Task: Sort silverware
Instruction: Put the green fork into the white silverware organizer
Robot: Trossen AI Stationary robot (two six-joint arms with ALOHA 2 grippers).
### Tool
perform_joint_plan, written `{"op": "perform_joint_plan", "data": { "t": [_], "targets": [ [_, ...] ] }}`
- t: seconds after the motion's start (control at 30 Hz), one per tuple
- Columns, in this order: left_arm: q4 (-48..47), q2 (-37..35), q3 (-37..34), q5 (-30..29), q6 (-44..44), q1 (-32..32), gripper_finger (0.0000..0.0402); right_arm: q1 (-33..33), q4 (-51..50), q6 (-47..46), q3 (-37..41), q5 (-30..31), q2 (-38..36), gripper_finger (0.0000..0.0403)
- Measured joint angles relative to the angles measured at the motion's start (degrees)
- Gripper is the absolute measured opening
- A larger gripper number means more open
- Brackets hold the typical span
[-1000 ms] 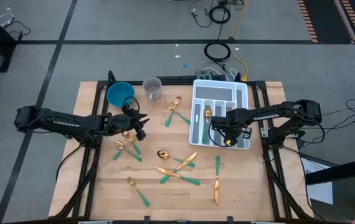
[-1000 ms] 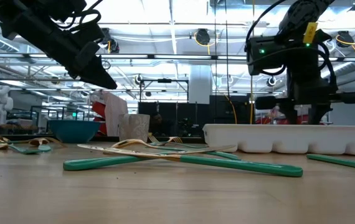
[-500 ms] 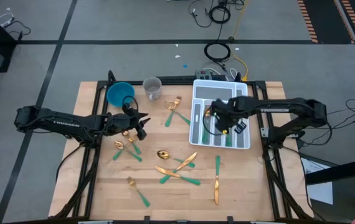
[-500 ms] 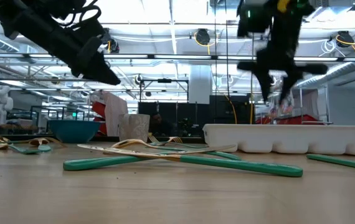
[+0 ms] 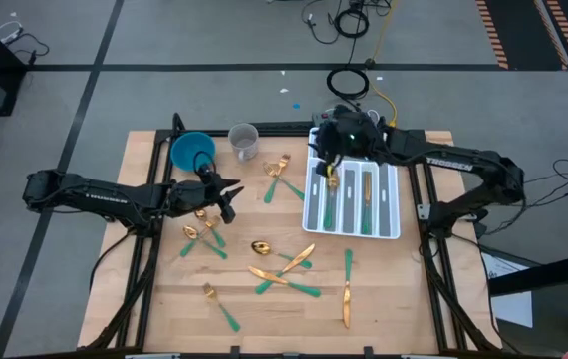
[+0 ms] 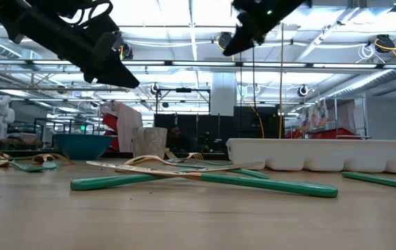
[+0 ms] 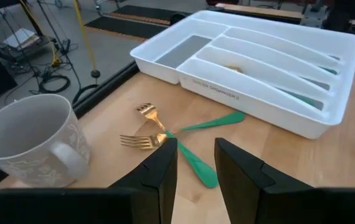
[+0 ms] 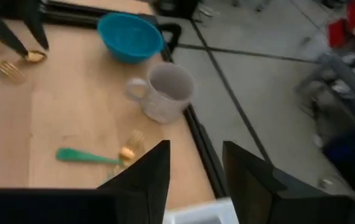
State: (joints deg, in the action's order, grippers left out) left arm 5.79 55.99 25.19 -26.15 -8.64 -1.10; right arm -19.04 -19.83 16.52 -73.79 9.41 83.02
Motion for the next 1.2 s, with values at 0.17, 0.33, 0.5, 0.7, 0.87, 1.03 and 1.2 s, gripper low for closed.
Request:
{"op": "perform_joint_plan", "data": {
  "t": [0.17, 0.33, 0.5, 0.7, 0.87, 1.03, 1.2],
  "targets": [
    [-1.6, 0.0, 0.0, 2.5, 0.0, 0.0, 0.0115, 0.7, -3.8, 21.2, -4.0, -3.5, 9.2, 0.0137],
    [-4.2, 0.0, 0.0, 2.6, 0.0, 0.0, 0.0115, 0.8, -9.0, 35.9, -12.0, -7.4, 19.8, 0.0137],
    [-7.3, 0.0, 0.0, 2.6, 0.0, 0.0, 0.0115, 0.8, -17.9, 53.9, -20.5, -8.1, 28.7, 0.0134],
    [-10.0, 0.0, 0.0, 2.5, 0.0, 0.0, 0.0115, 0.2, -23.8, 64.0, -28.1, -7.4, 36.2, 0.0128],
    [-9.9, 0.0, 0.0, 2.5, 0.0, 0.0, 0.0115, -0.5, -25.7, 68.2, -33.1, -7.4, 41.0, 0.0128],
    [-10.0, 0.0, 0.0, 2.3, 0.1, 0.0, 0.0115, -1.2, -26.5, 71.1, -36.9, -7.7, 44.7, 0.0128],
    [-10.4, 0.0, 0.0, 2.3, 0.5, 0.0, 0.0115, -2.4, -28.8, 73.4, -40.3, -8.0, 47.6, 0.0128]
  ]
}}
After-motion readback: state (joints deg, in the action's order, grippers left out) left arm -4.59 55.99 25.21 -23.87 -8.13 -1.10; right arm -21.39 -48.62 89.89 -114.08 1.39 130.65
